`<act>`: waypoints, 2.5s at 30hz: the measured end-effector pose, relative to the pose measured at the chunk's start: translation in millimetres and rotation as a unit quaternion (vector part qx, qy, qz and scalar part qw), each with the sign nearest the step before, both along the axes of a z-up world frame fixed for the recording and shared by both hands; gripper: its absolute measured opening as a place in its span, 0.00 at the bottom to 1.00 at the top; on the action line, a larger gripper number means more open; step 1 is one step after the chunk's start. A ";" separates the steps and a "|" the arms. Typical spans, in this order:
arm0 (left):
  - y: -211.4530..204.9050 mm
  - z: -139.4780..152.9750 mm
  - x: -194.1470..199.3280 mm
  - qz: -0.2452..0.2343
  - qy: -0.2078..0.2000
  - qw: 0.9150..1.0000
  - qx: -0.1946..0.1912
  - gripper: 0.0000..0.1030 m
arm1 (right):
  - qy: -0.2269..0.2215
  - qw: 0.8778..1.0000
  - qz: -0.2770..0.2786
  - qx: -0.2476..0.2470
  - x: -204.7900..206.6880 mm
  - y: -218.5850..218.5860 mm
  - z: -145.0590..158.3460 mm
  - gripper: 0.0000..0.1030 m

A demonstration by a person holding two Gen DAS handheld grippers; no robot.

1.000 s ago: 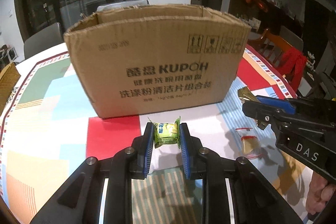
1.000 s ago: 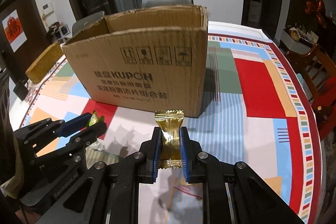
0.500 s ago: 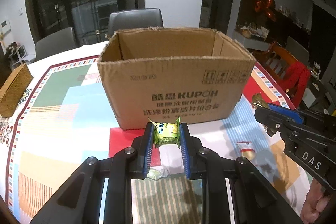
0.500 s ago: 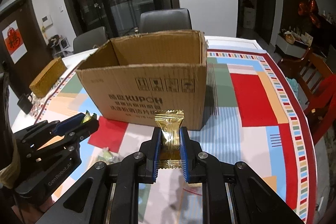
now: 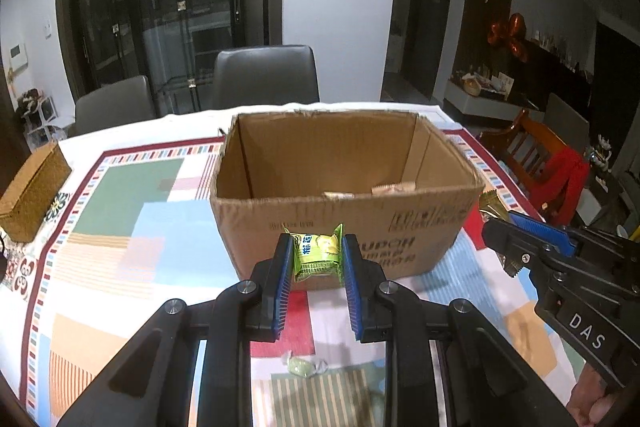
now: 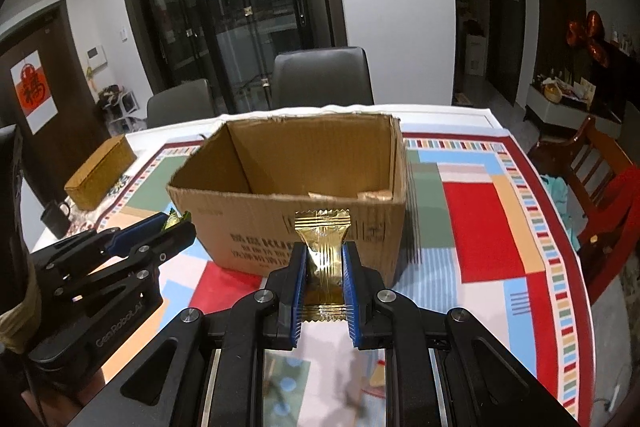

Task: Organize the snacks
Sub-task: 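Lift both snacks and carry them over the cardboard box, then open both tools to drop the gold packet and green candy into the box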

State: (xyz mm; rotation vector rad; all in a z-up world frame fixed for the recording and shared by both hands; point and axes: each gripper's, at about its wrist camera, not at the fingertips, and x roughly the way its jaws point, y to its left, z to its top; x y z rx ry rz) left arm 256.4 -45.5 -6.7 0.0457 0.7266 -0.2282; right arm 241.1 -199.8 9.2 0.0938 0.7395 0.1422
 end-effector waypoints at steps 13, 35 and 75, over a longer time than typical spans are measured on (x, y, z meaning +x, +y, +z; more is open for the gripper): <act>5.7 18.3 26.9 0.005 -0.018 1.000 0.000 0.24 | -0.026 1.000 -0.008 -0.002 23.6 3.8 22.7 0.18; 8.6 6.9 77.7 0.003 -0.004 1.000 0.001 0.24 | -0.026 1.000 -0.012 -0.004 77.7 8.5 22.9 0.18; 21.6 15.1 72.3 0.043 -0.021 0.999 0.003 0.87 | -0.038 0.998 -0.039 -0.026 81.1 7.7 27.2 0.66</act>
